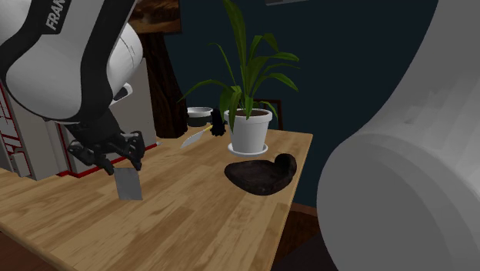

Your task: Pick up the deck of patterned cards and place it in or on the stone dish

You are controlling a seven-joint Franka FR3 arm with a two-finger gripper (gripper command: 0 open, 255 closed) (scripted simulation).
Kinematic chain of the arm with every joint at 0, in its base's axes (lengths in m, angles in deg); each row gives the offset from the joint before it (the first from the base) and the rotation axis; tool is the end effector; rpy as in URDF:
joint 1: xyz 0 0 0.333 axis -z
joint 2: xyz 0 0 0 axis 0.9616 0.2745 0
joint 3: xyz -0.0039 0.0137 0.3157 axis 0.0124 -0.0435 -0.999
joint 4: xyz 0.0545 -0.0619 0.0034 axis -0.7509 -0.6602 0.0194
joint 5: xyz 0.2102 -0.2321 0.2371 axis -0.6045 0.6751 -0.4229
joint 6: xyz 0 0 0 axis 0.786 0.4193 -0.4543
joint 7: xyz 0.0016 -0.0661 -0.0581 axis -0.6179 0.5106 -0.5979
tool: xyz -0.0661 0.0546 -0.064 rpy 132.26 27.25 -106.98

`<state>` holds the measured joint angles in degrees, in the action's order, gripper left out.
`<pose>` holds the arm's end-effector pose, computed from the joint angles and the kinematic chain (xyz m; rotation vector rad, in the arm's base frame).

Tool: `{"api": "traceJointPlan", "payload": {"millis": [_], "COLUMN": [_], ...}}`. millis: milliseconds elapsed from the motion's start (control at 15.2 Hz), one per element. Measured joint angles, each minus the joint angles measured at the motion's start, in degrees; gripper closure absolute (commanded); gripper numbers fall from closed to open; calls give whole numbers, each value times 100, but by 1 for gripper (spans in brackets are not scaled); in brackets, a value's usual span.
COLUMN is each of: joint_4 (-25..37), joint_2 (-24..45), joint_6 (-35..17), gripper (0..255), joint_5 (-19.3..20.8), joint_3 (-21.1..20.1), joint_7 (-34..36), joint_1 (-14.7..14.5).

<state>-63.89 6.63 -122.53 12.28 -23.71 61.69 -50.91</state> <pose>0.4758 0.2232 0.3367 2.7871 -0.6671 0.5776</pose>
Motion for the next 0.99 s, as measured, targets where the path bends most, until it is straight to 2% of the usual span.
{"api": "traceJointPlan", "payload": {"millis": [330, 990], "joint_4": [-3, 160], "joint_2": [-39, -748], "joint_6": [9, 314], "gripper": [255, 255], "joint_5": [-55, -1104], "joint_3": [-9, -16], "joint_7": [-42, -967], "joint_1": [5, 31]}}
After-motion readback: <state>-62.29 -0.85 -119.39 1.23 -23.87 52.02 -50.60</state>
